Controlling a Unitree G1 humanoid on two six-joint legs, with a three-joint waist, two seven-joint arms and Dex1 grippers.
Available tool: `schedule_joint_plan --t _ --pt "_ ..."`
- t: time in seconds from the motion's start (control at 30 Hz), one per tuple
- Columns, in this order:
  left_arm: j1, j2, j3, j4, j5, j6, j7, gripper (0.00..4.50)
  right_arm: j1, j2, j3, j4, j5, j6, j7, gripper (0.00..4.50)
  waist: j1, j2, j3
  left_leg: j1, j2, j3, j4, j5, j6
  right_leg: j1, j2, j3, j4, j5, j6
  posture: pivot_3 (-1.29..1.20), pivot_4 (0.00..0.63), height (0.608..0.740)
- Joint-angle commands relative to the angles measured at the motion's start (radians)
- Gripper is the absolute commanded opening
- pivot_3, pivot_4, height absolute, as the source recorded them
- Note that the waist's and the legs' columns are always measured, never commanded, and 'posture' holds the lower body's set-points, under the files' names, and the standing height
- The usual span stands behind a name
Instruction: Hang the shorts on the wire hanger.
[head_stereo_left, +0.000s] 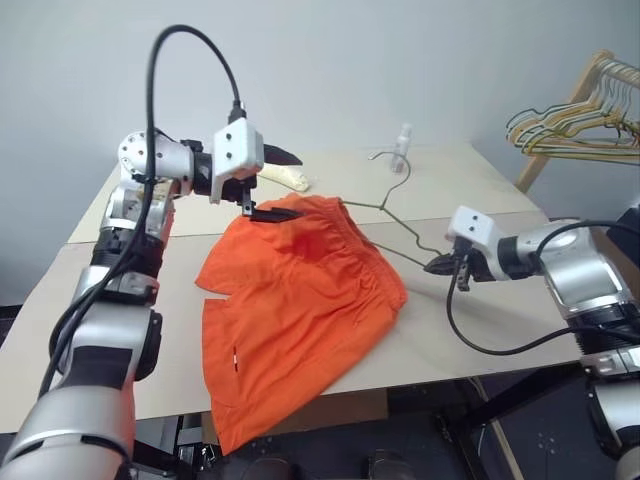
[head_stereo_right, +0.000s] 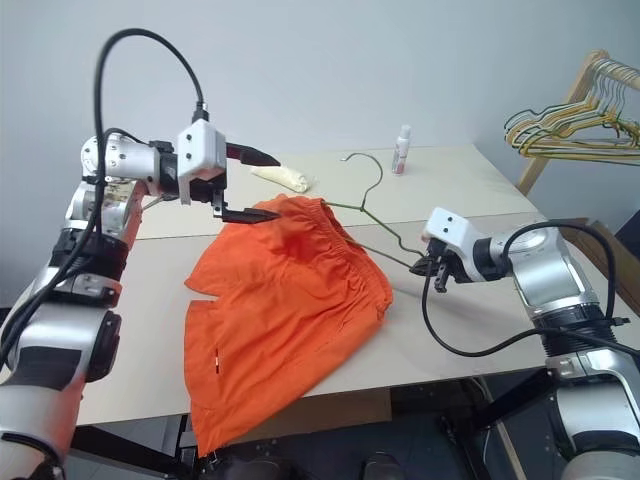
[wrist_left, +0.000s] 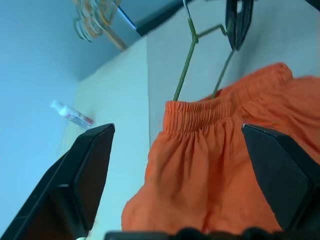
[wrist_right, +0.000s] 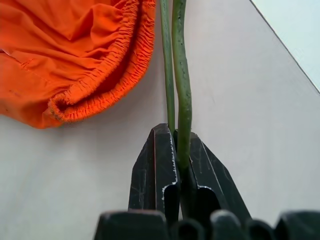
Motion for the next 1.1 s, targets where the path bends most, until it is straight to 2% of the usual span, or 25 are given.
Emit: schedule_joint_plan --t 0.03,0.2,0.4,0.5,0.63,0.87,0.9,1.1 --pt "-0.078 -0.014 -0.038 0.120 0.072 -0.085 -0.033 4.41 -0.030 -0.007 -0.011 -0.109 0.002 0.038 0.006 0.00 -0.001 0.000 0.000 0.000 0.000 0.000 0.000 0.000 0.000 0.000 0.000 0.000 0.000 0.000 0.000 0.07 0.000 0.740" --pt "-0.145 -0.051 -0.064 0.260 0.153 -0.157 -0.007 4.41 -0.016 0.001 -0.009 -0.185 0.000 0.065 -0.002 0.00 -0.002 0.000 0.000 -0.001 0.000 0.000 0.000 -0.002 0.003 0.000 0.000 0.000 -0.001 0.000 0.000 0.06 0.000 0.740" --pt "-0.188 -0.086 -0.071 0.338 0.201 -0.147 -0.023 4.41 -0.001 -0.003 0.004 -0.229 -0.030 0.045 -0.016 0.00 -0.003 -0.001 0.001 -0.001 0.000 0.000 0.002 -0.004 0.007 0.000 0.000 0.000 0.000 0.000 0.001 0.05 0.000 0.740" --pt "-0.199 -0.091 -0.053 0.354 0.181 -0.110 -0.100 3.86 0.009 -0.009 0.014 -0.243 -0.040 0.051 -0.016 0.00 -0.004 -0.001 0.001 -0.001 0.000 0.000 0.002 -0.004 0.007 0.000 0.001 0.000 0.000 0.000 0.001 0.05 0.000 0.740" --pt "-0.205 -0.084 -0.033 0.350 0.146 -0.076 -0.193 2.60 0.026 -0.013 0.024 -0.242 -0.061 0.036 -0.024 0.00 -0.006 -0.001 0.001 -0.001 0.001 0.000 0.002 -0.004 0.007 0.000 0.001 0.000 0.000 0.000 0.001 0.05 0.000 0.740" --pt "-0.179 -0.076 -0.060 0.349 0.178 -0.088 -0.202 0.24 0.024 -0.006 0.014 -0.257 -0.065 0.033 -0.024 0.00 -0.012 -0.001 0.001 -0.001 0.001 0.000 0.002 -0.004 0.007 0.000 0.001 0.000 0.000 0.000 0.001 0.05 0.000 0.740" --pt "-0.175 -0.077 -0.062 0.350 0.190 -0.093 -0.197 0.01 0.020 -0.001 0.009 -0.256 -0.061 0.034 -0.027 0.00 -0.012 -0.001 0.001 -0.001 0.001 0.000 0.002 -0.004 0.007 0.000 0.001 0.000 0.000 0.000 0.001 0.05 0.000 0.740" --pt "-0.161 -0.078 -0.073 0.357 0.233 -0.119 -0.159 0.01 0.018 0.008 -0.002 -0.270 -0.049 0.025 -0.035 0.00 -0.016 -0.001 0.001 -0.001 0.001 0.000 0.002 -0.004 0.007 0.000 0.001 0.000 0.000 0.000 0.001 0.04 0.000 0.740"
